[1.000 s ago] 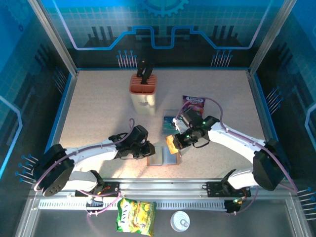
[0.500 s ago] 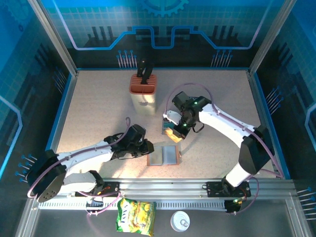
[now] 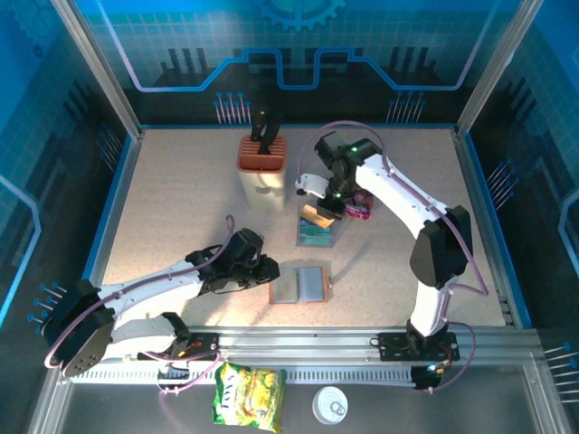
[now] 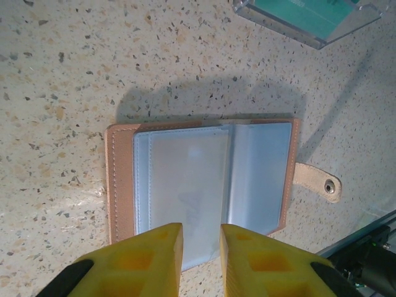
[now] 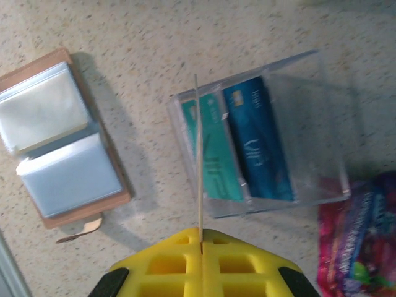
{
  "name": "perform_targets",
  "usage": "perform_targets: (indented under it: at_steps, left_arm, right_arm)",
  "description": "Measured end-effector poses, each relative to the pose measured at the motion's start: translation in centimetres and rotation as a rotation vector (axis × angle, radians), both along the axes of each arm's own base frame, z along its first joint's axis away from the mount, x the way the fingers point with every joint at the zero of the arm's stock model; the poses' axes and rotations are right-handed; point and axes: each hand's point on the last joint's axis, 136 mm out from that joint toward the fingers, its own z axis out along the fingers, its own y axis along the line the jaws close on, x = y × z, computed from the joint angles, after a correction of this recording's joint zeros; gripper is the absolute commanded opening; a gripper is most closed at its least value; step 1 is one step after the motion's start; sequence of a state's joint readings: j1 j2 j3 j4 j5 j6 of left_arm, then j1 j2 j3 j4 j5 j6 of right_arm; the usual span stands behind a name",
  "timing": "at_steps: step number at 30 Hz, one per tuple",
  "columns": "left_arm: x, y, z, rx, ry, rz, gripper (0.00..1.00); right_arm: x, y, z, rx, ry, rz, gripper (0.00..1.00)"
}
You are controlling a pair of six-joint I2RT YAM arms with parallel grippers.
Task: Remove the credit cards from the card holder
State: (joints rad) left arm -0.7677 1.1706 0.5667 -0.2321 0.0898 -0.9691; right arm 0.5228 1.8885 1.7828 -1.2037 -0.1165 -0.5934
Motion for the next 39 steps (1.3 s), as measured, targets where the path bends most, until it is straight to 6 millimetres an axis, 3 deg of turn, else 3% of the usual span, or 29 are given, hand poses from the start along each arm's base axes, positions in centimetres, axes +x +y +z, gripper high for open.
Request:
perform_targets:
  at_steps: [7,12,23,28,39]
  left_arm:
    - [0.2,0.2,0.1,-0.002,-0.003,0.011,0.23]
    - [0.4,0.4,0.2,-0.001,-0.009,0.018,0.23]
    - [0.8,0.8,0.2,-0.001,-0.010,0.037,0.23]
    - [0.9,0.9,0.2,-0.001,-0.010,0.042,0.23]
    - [0.9,1.0,0.1,0.000,-0.008,0.045,0.23]
  right_arm:
    - [4.3,-0.3,-0.6,0.008,0.013,-0.007,0.00]
    - [6.3,-0.6,-1.4,-0.005,0.019,0.002,0.00]
    - [6.8,-1.6,-4.2,-0.059,0.062,0.060,0.00]
    - [6.7,-1.6,-4.4,-0.061,0.065,0.069,0.20]
    - [8.3,-1.4,-4.8,-0.057,0.007,0.004,0.23]
